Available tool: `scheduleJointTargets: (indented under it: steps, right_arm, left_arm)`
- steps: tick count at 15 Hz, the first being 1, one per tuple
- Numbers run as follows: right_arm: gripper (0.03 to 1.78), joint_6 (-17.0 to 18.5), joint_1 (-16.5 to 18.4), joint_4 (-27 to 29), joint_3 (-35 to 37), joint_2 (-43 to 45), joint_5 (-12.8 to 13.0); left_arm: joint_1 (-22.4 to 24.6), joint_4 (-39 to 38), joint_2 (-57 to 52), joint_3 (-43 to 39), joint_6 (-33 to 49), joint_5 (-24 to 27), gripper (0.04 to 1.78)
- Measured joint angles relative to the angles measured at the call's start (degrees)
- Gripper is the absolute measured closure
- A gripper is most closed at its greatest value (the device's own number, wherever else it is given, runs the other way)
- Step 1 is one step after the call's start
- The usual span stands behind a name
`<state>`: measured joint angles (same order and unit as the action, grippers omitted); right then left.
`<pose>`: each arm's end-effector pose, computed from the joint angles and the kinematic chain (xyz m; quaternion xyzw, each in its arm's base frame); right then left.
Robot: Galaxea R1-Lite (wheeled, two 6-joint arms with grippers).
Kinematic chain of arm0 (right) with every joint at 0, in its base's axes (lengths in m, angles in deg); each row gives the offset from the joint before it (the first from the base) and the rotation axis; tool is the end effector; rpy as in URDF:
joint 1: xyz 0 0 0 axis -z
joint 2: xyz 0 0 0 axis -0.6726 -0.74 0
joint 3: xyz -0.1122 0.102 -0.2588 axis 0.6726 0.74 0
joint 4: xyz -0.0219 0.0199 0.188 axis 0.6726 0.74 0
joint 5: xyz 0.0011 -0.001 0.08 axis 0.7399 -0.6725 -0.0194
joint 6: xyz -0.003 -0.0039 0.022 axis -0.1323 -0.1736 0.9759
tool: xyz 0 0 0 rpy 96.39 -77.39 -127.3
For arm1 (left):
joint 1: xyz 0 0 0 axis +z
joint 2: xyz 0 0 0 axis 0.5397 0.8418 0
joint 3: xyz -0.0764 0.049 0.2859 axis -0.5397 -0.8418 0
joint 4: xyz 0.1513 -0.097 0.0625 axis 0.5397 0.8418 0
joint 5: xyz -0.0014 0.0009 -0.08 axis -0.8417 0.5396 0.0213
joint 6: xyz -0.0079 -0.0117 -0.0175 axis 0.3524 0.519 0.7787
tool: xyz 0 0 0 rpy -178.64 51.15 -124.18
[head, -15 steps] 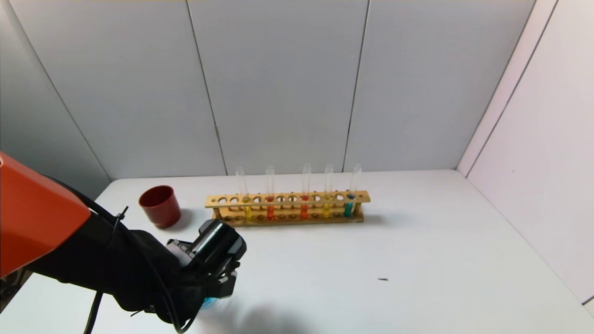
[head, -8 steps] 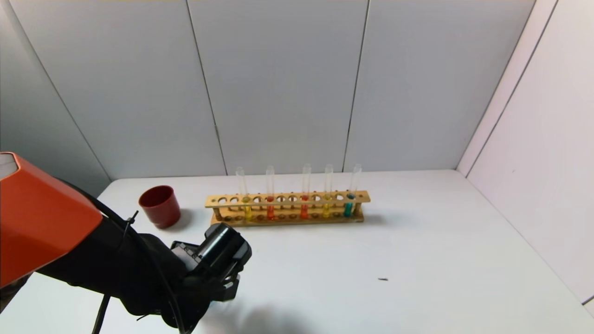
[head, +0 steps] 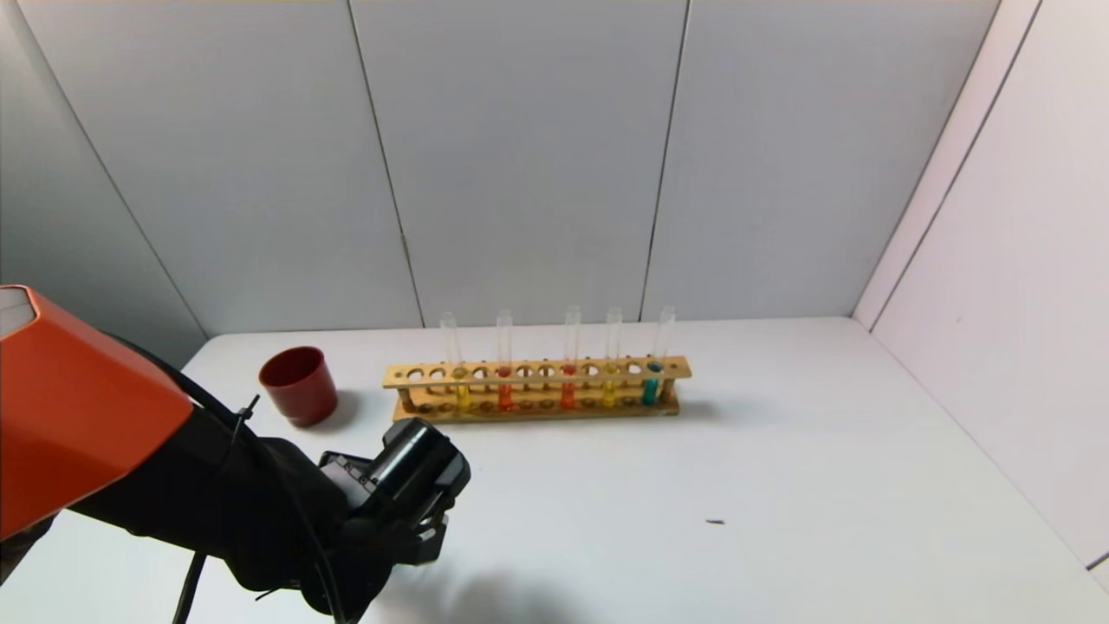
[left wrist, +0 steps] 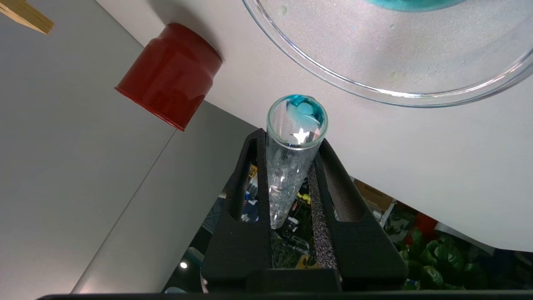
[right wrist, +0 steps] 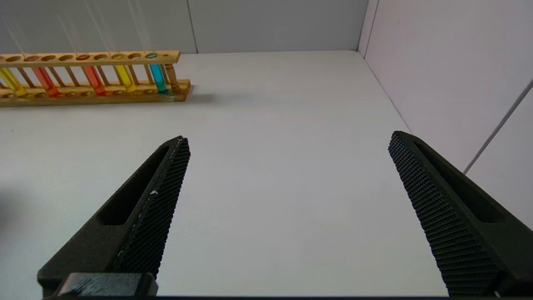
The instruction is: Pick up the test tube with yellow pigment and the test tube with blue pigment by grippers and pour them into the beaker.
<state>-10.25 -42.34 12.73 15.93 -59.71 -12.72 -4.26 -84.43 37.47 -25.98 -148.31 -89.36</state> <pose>-0.0226 0.0000 0.0767 0.0107 -0.0045 0.0021 0.9999 0.2263 -0.1484 0.0605 0.7575 0.4066 -0.1298 0.4940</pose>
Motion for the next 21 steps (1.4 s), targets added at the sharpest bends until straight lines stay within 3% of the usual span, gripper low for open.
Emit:
scheduleJointTargets:
  steps: [14, 21]
  right_arm:
    - [0.07, 0.00, 0.00, 0.00, 0.00, 0.00, 0.00]
    - [0.07, 0.00, 0.00, 0.02, 0.00, 0.00, 0.00]
  left_arm:
    - [0.10, -0.41, -1.23, -0.50, 0.27, -0.02, 1.49]
    - [2.97, -6.11, -7.27, -0.76, 2.86, 9.09, 1.49]
